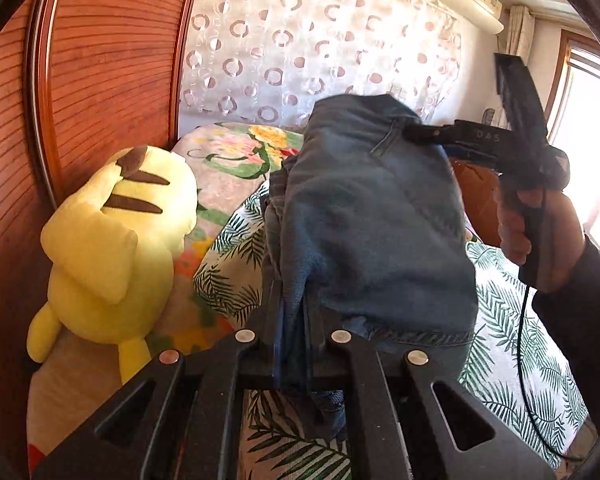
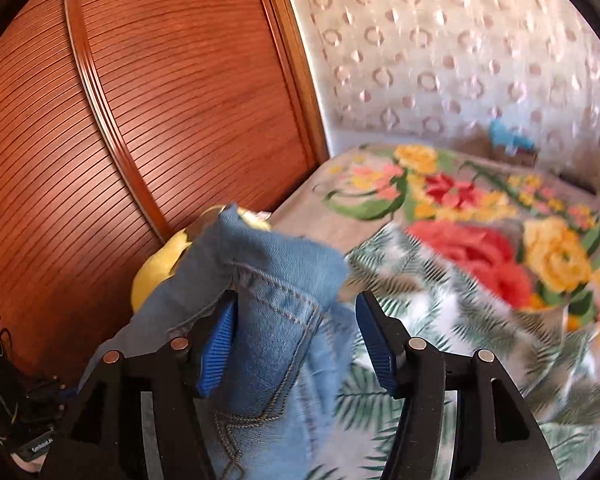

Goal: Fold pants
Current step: 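Carry the folded jeans with both tools onto the other folded jeans and release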

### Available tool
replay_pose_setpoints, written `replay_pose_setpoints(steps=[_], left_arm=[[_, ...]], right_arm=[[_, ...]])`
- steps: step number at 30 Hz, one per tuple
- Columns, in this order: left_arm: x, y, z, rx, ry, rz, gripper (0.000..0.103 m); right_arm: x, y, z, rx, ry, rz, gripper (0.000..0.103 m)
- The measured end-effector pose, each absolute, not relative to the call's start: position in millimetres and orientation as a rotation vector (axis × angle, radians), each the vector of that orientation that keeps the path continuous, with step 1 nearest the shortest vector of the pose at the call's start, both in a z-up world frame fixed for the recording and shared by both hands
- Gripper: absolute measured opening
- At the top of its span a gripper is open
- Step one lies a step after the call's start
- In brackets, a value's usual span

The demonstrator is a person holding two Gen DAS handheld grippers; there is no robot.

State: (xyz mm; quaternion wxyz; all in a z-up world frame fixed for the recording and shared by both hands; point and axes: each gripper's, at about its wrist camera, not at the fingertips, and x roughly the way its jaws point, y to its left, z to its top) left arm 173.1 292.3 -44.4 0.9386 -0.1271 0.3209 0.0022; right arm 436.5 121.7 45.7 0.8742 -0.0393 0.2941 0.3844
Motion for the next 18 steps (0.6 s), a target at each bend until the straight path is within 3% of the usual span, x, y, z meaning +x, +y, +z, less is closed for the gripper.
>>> replay_pose_setpoints(steps=[3, 5, 11, 15, 18], left_arm=[[176, 292, -48, -0.263, 0.668, 0.011, 0.008], [176, 289, -50, -0.256, 0.679, 0.023, 0.008], [174, 290, -47, -0.272, 0.663, 0.028, 0.009], [167, 284, -35, -0.232, 0.65, 0.066, 0.012], [159, 280, -24, -0.207, 0.625, 0.078, 0.021]], right_arm=[[405, 125, 42, -0.126, 0.599, 0.781, 0.062], [420, 144, 29, -0.156, 0.62, 0.753, 0.067], [436, 156, 29, -0.059, 0.684, 0.77, 0.068], [418, 128, 59, -0.072, 0.656, 0.766, 0.068], [390, 100, 69, -0.092, 0.615, 0.757, 0.068]])
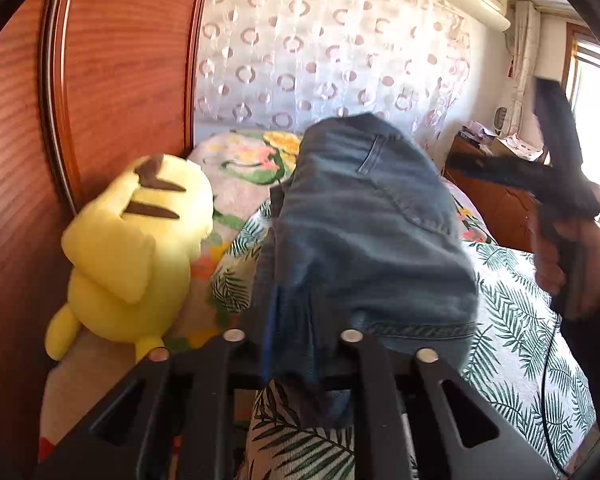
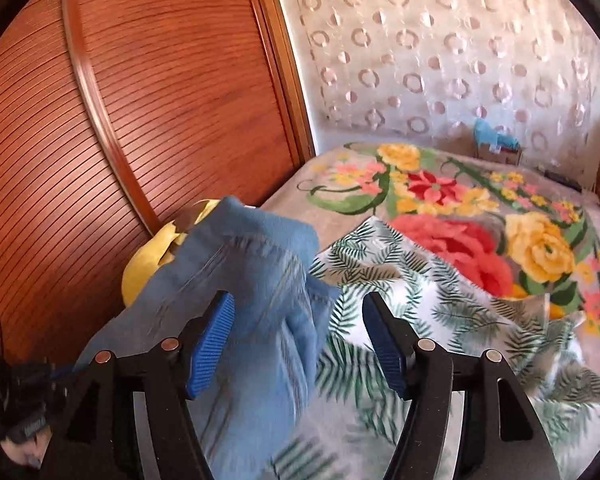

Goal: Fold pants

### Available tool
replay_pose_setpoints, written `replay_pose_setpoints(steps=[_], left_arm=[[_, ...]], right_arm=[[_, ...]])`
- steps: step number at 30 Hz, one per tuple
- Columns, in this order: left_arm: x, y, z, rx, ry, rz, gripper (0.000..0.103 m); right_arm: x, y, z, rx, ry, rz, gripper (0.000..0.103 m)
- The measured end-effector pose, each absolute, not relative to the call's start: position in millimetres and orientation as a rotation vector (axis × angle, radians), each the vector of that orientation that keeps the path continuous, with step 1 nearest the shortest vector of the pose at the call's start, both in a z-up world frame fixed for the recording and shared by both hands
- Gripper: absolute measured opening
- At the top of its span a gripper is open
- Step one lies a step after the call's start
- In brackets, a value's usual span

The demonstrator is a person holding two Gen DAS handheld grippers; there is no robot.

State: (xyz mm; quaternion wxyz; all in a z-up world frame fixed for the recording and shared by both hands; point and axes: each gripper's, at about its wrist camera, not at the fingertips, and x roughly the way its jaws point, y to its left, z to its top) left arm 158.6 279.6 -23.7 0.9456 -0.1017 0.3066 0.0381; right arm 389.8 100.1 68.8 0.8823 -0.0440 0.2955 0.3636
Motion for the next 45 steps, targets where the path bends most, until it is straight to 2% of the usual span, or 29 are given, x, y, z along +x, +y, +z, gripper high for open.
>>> replay_pose_setpoints(steps=[3, 5, 8, 10, 12, 17, 19, 29, 35, 45], left_arm=[[147, 271, -9, -0.182, 0.584, 0.087, 0.033], [139, 263, 2, -0.175, 0.56, 0.079, 0.046], [128, 246, 15, -0.154, 0.521, 0.056, 0.055], [122, 233, 22, -0.136, 0.503, 0.044, 0.071], [115, 217, 29, -0.122, 0.476, 0.021, 0.079], [104, 180, 40, -0.09, 0.455, -0.043, 0.081], [99, 165, 43, -0.073, 0.451, -0.06, 0.086], [75, 107, 57, -0.039, 0.423, -0.124, 0.086], [60, 84, 67, -0.052, 0.433, -0.131, 0.086], [48, 62, 76, -0.028, 0.434, -0.057, 0.086]], right_arm=[[348, 69, 71, -0.098, 0.576, 0.752, 0.068], [323, 48, 70, -0.096, 0.56, 0.744, 0.068], [285, 16, 67, -0.09, 0.536, 0.729, 0.068], [256, -6, 69, -0.094, 0.516, 0.706, 0.068], [230, -27, 70, -0.099, 0.493, 0.673, 0.068], [162, -74, 82, -0.075, 0.449, 0.612, 0.068], [142, -88, 84, -0.071, 0.431, 0.591, 0.068], [62, -135, 79, -0.017, 0.377, 0.475, 0.069], [16, -147, 78, -0.003, 0.342, 0.419, 0.078], [-35, -146, 87, 0.006, 0.31, 0.329, 0.082]])
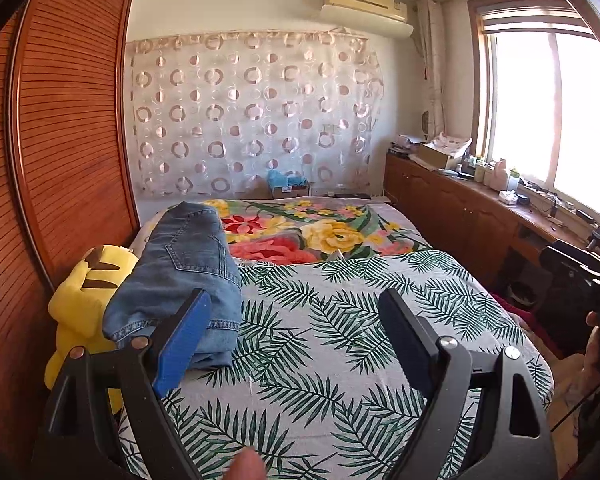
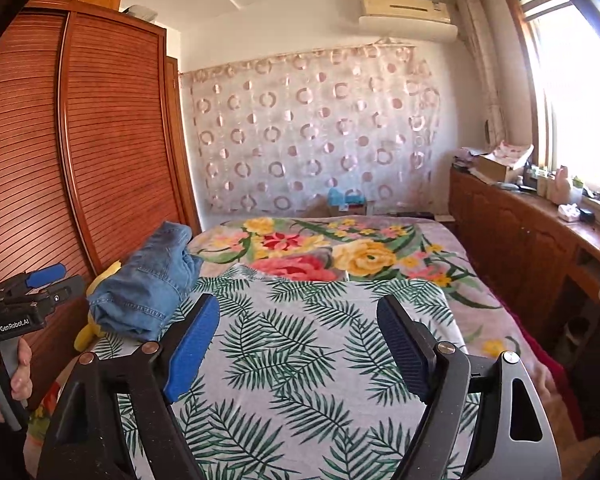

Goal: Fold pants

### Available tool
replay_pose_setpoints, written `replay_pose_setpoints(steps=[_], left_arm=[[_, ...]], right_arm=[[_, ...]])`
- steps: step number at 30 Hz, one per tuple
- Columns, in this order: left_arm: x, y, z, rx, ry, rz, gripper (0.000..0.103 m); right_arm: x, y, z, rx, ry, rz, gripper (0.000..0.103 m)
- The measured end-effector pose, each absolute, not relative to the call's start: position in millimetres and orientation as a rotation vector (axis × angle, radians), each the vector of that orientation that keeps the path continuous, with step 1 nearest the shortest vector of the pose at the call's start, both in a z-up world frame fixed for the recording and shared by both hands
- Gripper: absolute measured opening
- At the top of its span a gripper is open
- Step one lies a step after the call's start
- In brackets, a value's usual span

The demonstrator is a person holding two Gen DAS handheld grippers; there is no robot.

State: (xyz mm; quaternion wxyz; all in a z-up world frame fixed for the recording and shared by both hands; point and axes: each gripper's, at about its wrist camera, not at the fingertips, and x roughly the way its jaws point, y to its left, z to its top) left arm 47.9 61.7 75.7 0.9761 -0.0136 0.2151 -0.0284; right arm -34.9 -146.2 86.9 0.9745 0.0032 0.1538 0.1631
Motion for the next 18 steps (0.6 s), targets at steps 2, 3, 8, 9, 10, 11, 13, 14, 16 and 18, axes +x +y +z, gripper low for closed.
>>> replay_pose_setpoints(steps=[2, 3, 8, 9, 10, 11, 13, 14, 16, 18], left_arm=[[44, 61, 76, -0.035, 0.424, -0.068, 0.086], [41, 60, 76, -0.034, 0.417, -0.076, 0.086], [37, 54, 78, -0.025, 0.408, -0.082, 0.086], [37, 54, 79, -0.027, 0.408, -0.084, 0.086], [37, 54, 79, -0.028, 0.407, -0.085, 0.086], [36, 54, 80, -0.029, 0.405, -0.085, 0.086], [36, 54, 80, -0.028, 0.406, -0.085, 0.086], [36, 54, 79, -0.026, 0.407, -0.085, 0.086], [35, 54, 80, -0.023, 0.407, -0.083, 0.086], [35, 53, 80, -0.025, 0.407, -0.085, 0.086]], right_arm=[[-42, -143, 89, 0.008, 0.305, 0.314, 0.083], [-46, -142, 90, 0.006, 0.303, 0.307, 0.083], [-59, -137, 89, 0.007, 0.296, 0.296, 0.083], [-61, -137, 90, 0.006, 0.295, 0.295, 0.083], [-61, -137, 89, 0.005, 0.295, 0.294, 0.083], [-63, -136, 90, 0.005, 0.293, 0.295, 0.083], [-62, -134, 90, 0.003, 0.293, 0.294, 0.083], [-61, -134, 90, 0.005, 0.293, 0.296, 0.083], [-59, -134, 91, 0.005, 0.296, 0.297, 0.083], [-56, -139, 90, 0.006, 0.296, 0.301, 0.083]])
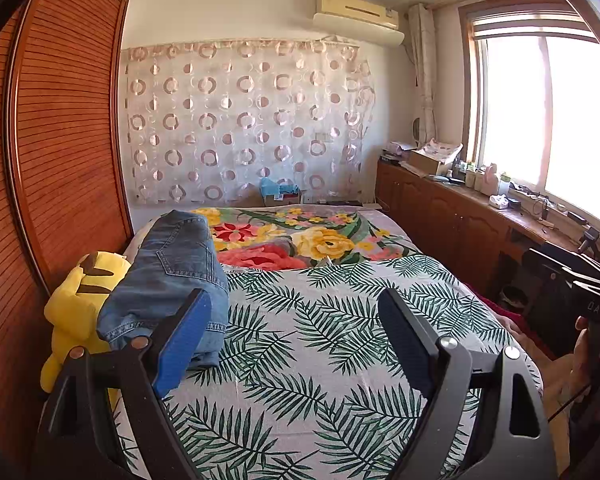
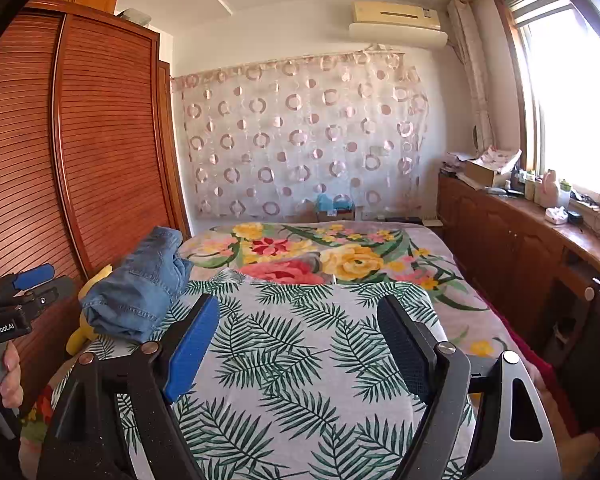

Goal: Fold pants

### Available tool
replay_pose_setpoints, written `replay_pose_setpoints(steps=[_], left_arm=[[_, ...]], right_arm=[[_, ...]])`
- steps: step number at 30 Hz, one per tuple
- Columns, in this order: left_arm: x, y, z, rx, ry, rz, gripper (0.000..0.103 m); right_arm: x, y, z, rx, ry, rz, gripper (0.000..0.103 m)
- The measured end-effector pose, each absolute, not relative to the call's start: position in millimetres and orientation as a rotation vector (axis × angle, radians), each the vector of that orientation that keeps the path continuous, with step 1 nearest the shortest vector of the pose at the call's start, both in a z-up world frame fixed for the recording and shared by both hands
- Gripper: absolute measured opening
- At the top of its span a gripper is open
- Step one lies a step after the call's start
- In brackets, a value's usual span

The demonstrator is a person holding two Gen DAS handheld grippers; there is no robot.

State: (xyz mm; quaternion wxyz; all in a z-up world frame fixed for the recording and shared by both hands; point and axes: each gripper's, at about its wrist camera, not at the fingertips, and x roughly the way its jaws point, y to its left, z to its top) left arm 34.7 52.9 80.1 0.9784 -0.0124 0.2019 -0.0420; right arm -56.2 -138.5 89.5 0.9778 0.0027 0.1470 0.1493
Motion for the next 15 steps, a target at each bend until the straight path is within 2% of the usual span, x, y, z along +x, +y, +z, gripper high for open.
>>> replay_pose_setpoints(steps=[15], left_arm=[[34.1, 51.9, 79.9, -0.022, 0.406, -0.086, 0.086]], right_arm=[[-52.9, -145.8, 91.3, 0.004, 0.289, 0.309, 0.083]])
